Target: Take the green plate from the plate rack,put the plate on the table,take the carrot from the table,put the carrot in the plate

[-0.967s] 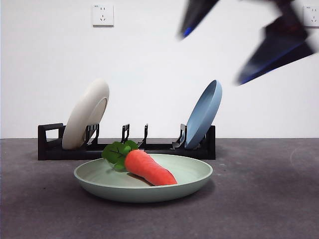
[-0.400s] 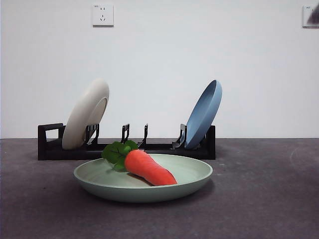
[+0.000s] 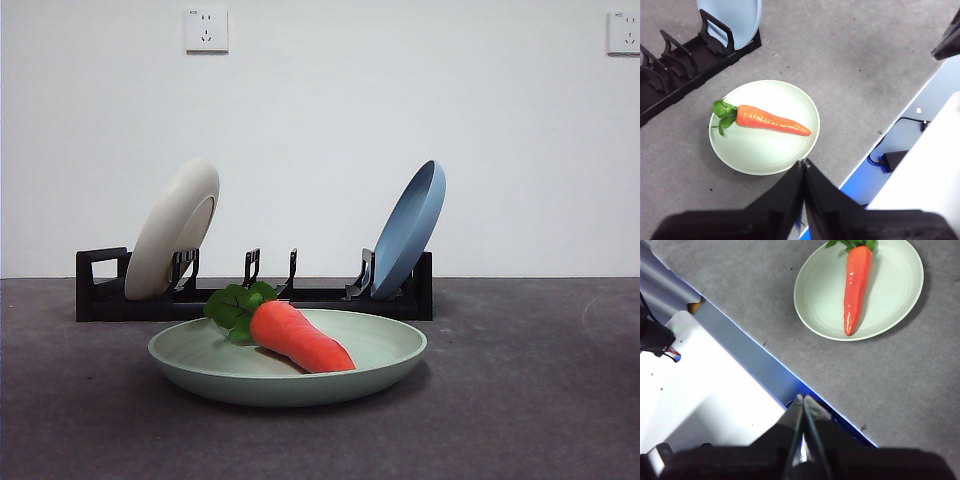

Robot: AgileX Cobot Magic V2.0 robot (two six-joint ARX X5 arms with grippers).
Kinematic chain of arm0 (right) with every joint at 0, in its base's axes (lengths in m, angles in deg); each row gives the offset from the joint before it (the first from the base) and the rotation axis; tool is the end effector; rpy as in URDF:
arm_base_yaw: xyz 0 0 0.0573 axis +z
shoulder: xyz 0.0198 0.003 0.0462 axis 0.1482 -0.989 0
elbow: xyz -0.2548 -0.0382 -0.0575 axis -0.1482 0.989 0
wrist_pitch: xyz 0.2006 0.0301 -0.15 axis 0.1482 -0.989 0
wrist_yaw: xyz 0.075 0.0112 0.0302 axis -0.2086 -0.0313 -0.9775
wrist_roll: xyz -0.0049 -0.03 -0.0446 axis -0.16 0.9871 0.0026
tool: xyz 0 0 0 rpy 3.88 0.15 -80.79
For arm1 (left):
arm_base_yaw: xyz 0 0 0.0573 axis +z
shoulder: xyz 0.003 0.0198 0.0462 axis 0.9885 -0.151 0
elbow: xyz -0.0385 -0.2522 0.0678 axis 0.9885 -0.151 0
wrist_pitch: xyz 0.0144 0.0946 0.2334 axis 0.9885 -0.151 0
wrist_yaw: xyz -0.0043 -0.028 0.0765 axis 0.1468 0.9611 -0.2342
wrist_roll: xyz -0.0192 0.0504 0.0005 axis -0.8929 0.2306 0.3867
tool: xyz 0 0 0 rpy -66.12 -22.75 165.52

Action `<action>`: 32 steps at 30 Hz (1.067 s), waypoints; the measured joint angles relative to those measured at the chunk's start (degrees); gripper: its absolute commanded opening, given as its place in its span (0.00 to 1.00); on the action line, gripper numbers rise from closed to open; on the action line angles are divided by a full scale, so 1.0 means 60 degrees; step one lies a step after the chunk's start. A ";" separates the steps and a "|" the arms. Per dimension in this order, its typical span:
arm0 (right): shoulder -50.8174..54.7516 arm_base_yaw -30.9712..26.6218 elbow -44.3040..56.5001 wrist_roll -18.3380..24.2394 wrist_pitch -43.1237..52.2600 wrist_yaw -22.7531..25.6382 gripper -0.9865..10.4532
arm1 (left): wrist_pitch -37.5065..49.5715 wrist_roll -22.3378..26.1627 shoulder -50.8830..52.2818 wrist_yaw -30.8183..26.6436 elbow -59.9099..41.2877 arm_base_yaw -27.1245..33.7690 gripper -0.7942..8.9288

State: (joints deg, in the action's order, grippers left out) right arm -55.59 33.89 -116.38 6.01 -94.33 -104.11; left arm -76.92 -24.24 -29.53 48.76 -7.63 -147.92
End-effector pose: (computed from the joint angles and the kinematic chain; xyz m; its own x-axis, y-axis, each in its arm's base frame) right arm 0.0864 0.0889 0.3188 0.3259 0.6440 -0.6922 -0.6796 0.6685 0.3020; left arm 0.0575 -0.1104 0.3582 0.5800 -0.5707 -0.5812 0.6879 0.7253 -0.0257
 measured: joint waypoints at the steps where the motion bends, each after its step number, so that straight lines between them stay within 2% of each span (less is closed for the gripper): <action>1: 0.0000 0.0000 0.0000 -0.0007 -0.0004 -0.0004 0.09 | 0.0000 0.0000 0.0000 0.0000 0.0000 0.0000 0.08; 14: 0.0000 0.0000 0.0000 -0.0007 -0.0007 -0.0004 0.09 | 0.0000 0.0000 0.0000 -0.0007 0.0000 0.0004 0.08; 17: 0.0000 0.0000 0.0000 -0.0004 -0.0007 -0.0004 0.09 | 0.0004 0.0197 0.0146 -0.0517 -0.0004 0.0397 0.08; 20: 0.0004 0.0000 0.0000 -0.0007 -0.0007 -0.0004 0.09 | 0.0481 0.0820 0.0739 -0.0805 -0.0004 0.1515 0.08; 22: 0.0000 0.0000 0.0000 -0.0004 -0.0011 -0.0004 0.09 | 0.1217 0.1435 0.1231 -0.0590 -0.0004 0.2575 0.08; 28: 0.0000 0.0000 0.0000 -0.0004 -0.0011 -0.0004 0.09 | 0.3373 0.3931 0.2605 0.2208 -0.0004 0.6364 0.08; 32: 0.0000 0.0000 0.0000 -0.0004 -0.0011 -0.0004 0.09 | 0.3876 0.5464 0.3300 0.2998 -0.0004 0.8360 0.08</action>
State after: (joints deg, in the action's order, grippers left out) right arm -55.59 33.89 -116.38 5.99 -94.40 -104.13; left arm -53.67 8.54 -9.73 66.75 -7.65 -97.76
